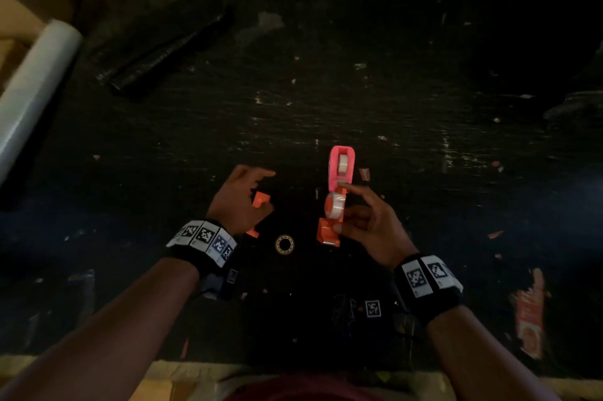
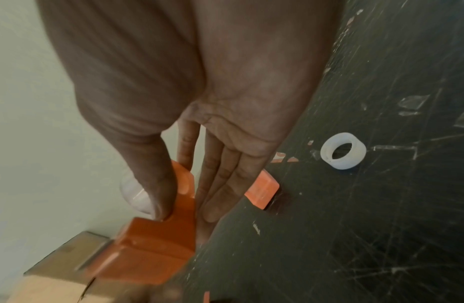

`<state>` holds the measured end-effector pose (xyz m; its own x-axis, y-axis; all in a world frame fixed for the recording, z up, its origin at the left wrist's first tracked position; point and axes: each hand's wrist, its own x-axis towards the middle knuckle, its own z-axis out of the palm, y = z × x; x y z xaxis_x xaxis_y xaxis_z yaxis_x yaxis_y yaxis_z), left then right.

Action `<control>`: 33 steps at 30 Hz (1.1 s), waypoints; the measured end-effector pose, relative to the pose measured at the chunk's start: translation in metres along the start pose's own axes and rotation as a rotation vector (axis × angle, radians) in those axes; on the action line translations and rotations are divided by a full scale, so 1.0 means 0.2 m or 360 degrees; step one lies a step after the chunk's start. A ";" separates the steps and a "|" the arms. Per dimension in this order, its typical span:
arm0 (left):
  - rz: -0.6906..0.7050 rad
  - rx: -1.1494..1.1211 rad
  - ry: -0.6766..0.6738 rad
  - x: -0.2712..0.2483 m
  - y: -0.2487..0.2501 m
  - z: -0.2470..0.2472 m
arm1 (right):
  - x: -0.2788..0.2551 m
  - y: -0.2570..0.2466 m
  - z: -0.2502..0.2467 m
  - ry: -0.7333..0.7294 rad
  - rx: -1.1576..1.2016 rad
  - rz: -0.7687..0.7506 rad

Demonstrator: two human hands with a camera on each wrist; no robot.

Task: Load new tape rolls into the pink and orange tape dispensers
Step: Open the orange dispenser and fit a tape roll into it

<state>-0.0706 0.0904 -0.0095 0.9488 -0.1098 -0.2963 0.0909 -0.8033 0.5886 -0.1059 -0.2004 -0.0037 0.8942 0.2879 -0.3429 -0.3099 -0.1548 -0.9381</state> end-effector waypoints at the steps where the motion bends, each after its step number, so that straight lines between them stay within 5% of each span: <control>1: -0.0104 0.0130 -0.0112 0.01 -0.05 0.00 | 0.00 0.00 0.00 0.0003 0.0007 0.0002; 4: -0.0255 0.0411 -0.0357 0.02 -0.15 0.04 | 0.00 0.01 0.00 0.0000 0.0008 0.0005; 9: -0.0220 0.0499 -0.0334 0.04 -0.16 0.08 | -0.01 0.00 0.00 -0.0008 -0.0051 0.0003; 18: -0.0075 -0.0818 -0.0406 -0.07 0.10 -0.01 | -0.01 0.00 0.00 -0.0008 -0.0086 0.0011; 33: 0.0093 -0.0999 -0.0461 -0.14 0.30 0.06 | -0.02 -0.01 -0.01 -0.0059 -0.0086 0.0058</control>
<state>-0.0960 0.0391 0.0258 0.8462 -0.3647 -0.3884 0.2829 -0.3103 0.9076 -0.1086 -0.2028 0.0006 0.8699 0.3155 -0.3792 -0.3232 -0.2161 -0.9213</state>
